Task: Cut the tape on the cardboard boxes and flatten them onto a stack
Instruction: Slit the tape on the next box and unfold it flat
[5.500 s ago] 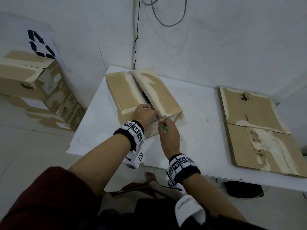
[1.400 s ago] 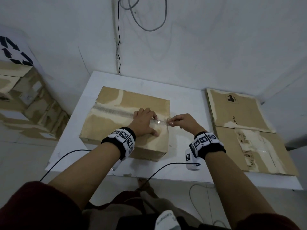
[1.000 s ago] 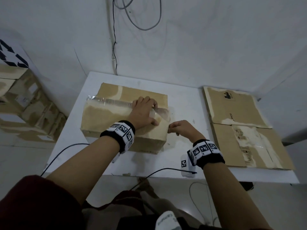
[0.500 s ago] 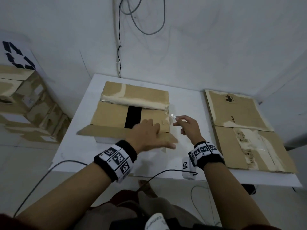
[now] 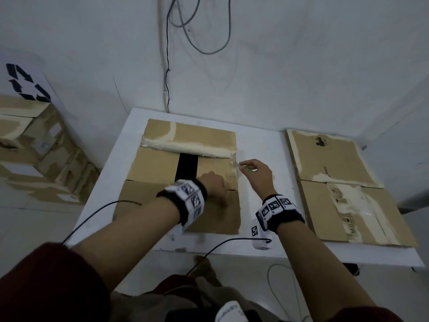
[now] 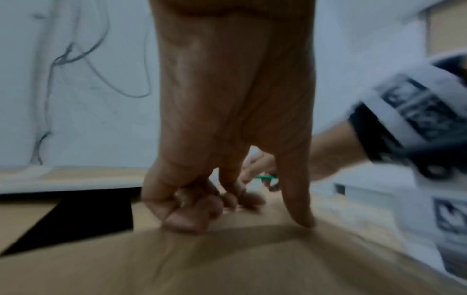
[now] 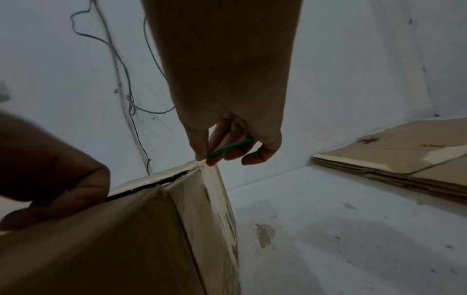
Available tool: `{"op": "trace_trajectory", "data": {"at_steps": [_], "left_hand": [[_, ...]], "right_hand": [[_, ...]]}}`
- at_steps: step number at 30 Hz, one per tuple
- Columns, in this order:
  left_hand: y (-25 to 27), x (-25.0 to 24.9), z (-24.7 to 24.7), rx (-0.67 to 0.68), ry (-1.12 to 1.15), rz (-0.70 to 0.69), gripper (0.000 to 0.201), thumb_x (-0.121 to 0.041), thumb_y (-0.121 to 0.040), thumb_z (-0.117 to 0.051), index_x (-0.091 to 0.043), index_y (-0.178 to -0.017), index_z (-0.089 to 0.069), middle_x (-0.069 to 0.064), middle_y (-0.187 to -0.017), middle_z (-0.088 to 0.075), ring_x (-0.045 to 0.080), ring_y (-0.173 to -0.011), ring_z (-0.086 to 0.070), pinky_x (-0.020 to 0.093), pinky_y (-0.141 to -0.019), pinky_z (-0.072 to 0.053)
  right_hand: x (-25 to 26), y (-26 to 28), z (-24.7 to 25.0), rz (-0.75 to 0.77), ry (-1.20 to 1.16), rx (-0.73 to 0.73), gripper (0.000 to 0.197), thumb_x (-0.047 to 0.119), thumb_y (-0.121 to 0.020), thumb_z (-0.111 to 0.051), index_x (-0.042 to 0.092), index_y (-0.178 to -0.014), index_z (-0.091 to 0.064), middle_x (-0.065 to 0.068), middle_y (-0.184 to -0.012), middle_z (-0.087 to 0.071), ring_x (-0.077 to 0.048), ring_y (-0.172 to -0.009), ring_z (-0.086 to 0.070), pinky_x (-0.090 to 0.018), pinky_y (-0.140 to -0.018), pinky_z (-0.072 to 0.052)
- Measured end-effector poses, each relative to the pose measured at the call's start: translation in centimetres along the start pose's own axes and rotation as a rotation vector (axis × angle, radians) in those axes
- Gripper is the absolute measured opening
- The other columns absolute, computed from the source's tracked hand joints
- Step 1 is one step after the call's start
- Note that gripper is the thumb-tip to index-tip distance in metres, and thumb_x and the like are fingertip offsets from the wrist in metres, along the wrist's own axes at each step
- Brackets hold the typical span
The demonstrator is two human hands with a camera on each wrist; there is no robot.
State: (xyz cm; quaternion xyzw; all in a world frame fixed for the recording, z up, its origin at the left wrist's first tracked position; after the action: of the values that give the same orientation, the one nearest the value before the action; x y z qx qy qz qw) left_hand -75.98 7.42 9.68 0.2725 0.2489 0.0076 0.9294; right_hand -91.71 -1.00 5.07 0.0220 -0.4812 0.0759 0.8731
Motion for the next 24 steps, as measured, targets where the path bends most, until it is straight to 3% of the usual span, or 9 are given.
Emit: {"op": "trace_trajectory", "data": {"at_steps": [2, 6, 7, 9, 10, 13, 17, 20, 24], "left_hand": [[-1.6, -0.3, 2.0, 0.009, 0.201, 0.091, 0.050, -0.032, -0.089, -0.065, 0.000, -0.126, -0.053, 0.014, -0.121, -0.055, 0.030, -0.110, -0.055, 0.037, -0.094, -0.046], [-5.7, 0.7, 3.1, -0.267, 0.799, 0.292, 0.096, -0.029, -0.073, -0.076, -0.002, -0.147, -0.022, 0.019, -0.133, -0.050, 0.038, -0.120, -0.054, 0.045, -0.103, -0.044], [-6.6, 1.3, 2.8, -0.290, 0.917, 0.317, 0.096, -0.031, -0.070, -0.074, 0.000, -0.146, -0.024, 0.020, -0.137, -0.050, 0.037, -0.122, -0.053, 0.042, -0.104, -0.043], [-7.3, 2.0, 2.3, -0.306, 1.182, 0.339, 0.067, -0.028, -0.087, -0.062, -0.004, -0.143, -0.036, 0.018, -0.139, -0.050, 0.035, -0.126, -0.049, 0.033, -0.105, -0.037], [-7.9, 2.0, 2.2, -0.369, 1.329, 0.322, 0.055, -0.022, -0.095, -0.054, -0.009, -0.145, -0.035, 0.017, -0.138, -0.050, 0.035, -0.126, -0.049, 0.037, -0.106, -0.036], [-7.1, 0.4, 1.8, -0.586, 1.888, 0.256, 0.075, -0.004, -0.095, -0.051, -0.015, -0.149, -0.001, 0.016, -0.132, -0.049, 0.031, -0.113, -0.057, 0.039, -0.098, -0.047], [-8.6, 0.3, 0.9, -0.613, 2.044, 0.271, 0.075, 0.003, -0.090, -0.059, -0.005, -0.145, -0.007, 0.021, -0.131, -0.052, 0.026, -0.102, -0.062, 0.029, -0.085, -0.053], [-9.6, 0.9, 1.2, -0.586, 2.094, 0.275, 0.058, 0.001, -0.087, -0.066, 0.002, -0.135, -0.033, 0.022, -0.126, -0.057, 0.023, -0.096, -0.064, 0.024, -0.067, -0.057], [-10.3, 0.6, 1.5, -0.563, 1.993, 0.278, 0.033, 0.002, -0.093, -0.057, 0.007, -0.122, -0.045, 0.012, -0.103, -0.058, 0.022, -0.092, -0.063, 0.018, -0.062, -0.055]], "right_hand": [[0.2, -0.2, -0.1, 0.001, -0.005, 0.014, 0.016, 0.028, -0.086, -0.073, 0.014, -0.094, -0.072, 0.005, -0.090, -0.068, -0.006, -0.084, -0.060, -0.009, -0.069, -0.042], [-0.1, -0.5, -0.3, 0.004, -0.007, 0.001, 0.016, 0.027, -0.085, -0.074, 0.012, -0.092, -0.072, 0.006, -0.086, -0.067, 0.001, -0.078, -0.059, -0.006, -0.066, -0.041], [-0.3, -0.6, -0.3, 0.006, -0.005, -0.012, 0.016, 0.025, -0.085, -0.075, 0.012, -0.093, -0.071, 0.006, -0.085, -0.067, 0.003, -0.075, -0.059, -0.007, -0.066, -0.041], [-0.5, -0.8, -0.4, 0.008, -0.008, -0.027, 0.015, 0.023, -0.084, -0.076, 0.011, -0.092, -0.070, 0.006, -0.083, -0.067, 0.006, -0.072, -0.058, -0.006, -0.065, -0.041], [-0.8, -1.3, -0.4, 0.005, -0.012, -0.031, 0.015, 0.022, -0.084, -0.076, 0.010, -0.091, -0.070, 0.006, -0.082, -0.066, 0.008, -0.071, -0.058, -0.005, -0.064, -0.041], [-0.6, -1.8, -0.7, 0.020, -0.031, -0.029, 0.015, 0.022, -0.084, -0.076, 0.009, -0.090, -0.071, 0.004, -0.082, -0.066, 0.010, -0.073, -0.057, -0.004, -0.064, -0.042], [-0.6, -2.7, -1.2, 0.033, -0.055, -0.030, 0.013, 0.018, -0.084, -0.076, 0.007, -0.086, -0.069, 0.004, -0.081, -0.067, 0.008, -0.074, -0.058, -0.005, -0.068, -0.043], [-0.5, -3.3, -1.5, 0.059, -0.070, -0.030, 0.011, 0.013, -0.085, -0.074, 0.004, -0.084, -0.068, 0.004, -0.081, -0.067, 0.006, -0.076, -0.058, -0.006, -0.071, -0.044], [-0.7, -3.6, -1.8, 0.057, -0.085, -0.047, 0.009, 0.012, -0.087, -0.072, 0.007, -0.081, -0.067, 0.003, -0.083, -0.069, 0.004, -0.078, -0.060, -0.007, -0.072, -0.045]]}}
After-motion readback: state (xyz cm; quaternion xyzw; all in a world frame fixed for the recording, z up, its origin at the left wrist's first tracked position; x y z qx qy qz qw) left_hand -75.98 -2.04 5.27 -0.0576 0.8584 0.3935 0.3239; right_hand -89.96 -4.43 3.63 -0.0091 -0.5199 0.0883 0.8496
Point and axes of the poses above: each hand's wrist, its own y-axis away from the middle knuckle, its own z-axis out of the back of the hand, x = y × z, the point moved 1 cm from there along -y, towards the middle knuckle
